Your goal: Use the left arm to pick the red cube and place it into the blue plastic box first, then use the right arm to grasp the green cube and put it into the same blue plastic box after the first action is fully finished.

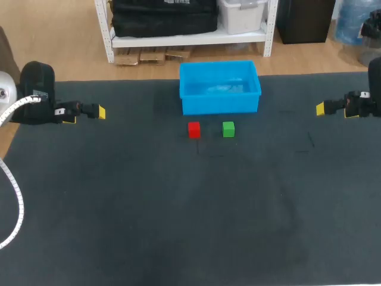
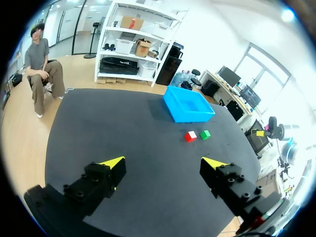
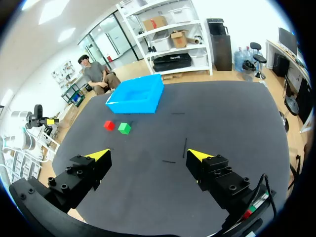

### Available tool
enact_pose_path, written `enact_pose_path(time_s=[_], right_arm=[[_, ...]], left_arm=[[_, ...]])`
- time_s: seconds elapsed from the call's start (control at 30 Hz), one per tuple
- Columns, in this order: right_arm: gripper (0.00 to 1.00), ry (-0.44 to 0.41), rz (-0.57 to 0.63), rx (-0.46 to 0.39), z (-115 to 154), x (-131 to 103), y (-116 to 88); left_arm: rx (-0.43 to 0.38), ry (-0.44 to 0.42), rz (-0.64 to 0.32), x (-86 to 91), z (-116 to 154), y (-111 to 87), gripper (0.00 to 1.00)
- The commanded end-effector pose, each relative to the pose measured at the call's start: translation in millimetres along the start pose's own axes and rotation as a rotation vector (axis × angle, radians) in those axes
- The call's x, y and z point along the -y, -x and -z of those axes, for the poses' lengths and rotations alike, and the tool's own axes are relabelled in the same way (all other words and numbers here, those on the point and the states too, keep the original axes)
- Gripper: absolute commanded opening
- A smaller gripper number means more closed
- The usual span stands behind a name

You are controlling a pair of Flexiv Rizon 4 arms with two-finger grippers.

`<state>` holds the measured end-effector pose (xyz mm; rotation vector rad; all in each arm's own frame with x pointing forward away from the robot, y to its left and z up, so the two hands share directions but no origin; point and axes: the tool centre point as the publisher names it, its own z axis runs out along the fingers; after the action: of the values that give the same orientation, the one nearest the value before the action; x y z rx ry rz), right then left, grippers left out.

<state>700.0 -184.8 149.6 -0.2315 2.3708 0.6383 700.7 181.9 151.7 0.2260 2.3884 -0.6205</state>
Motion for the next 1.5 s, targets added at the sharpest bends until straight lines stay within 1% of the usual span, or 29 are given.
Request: enact_pose_path(time_s=[0.03,0.47,0.67,1.13,1.37,1.5], right_arm=[[1.00,-0.002,0.000,-0.001,0.1,-0.1,0.2],[1.00,-0.002,0.000,-0.001,0.1,-0.1,0.2],[1.00,-0.002,0.000,-0.001,0.1,-0.1,0.2],[1.00,-0.002,0.000,-0.001,0.1,-0.1,0.2],[1.00,-0.002,0.000,-0.001,0.1,-0.1,0.2],[1.00,-0.002,0.000,-0.001,0.1,-0.1,0.2]], left_arm=[[0.004,-0.005,-0.001,-1.1,-0.1,-0.3,1.00],[-0.005,-0.006,-0.004,0.3,-0.5,-0.9,1.00],[-0.027,0.008,-0.005,3.5,-1.4,-0.1,1.00],[-0.084,0.067,-0.026,22.1,-5.0,20.8,1.00],[-0.109,0.084,-0.036,29.0,-10.7,27.5,1.00],[-0.117,0.090,-0.046,36.3,-14.8,32.1,1.00]])
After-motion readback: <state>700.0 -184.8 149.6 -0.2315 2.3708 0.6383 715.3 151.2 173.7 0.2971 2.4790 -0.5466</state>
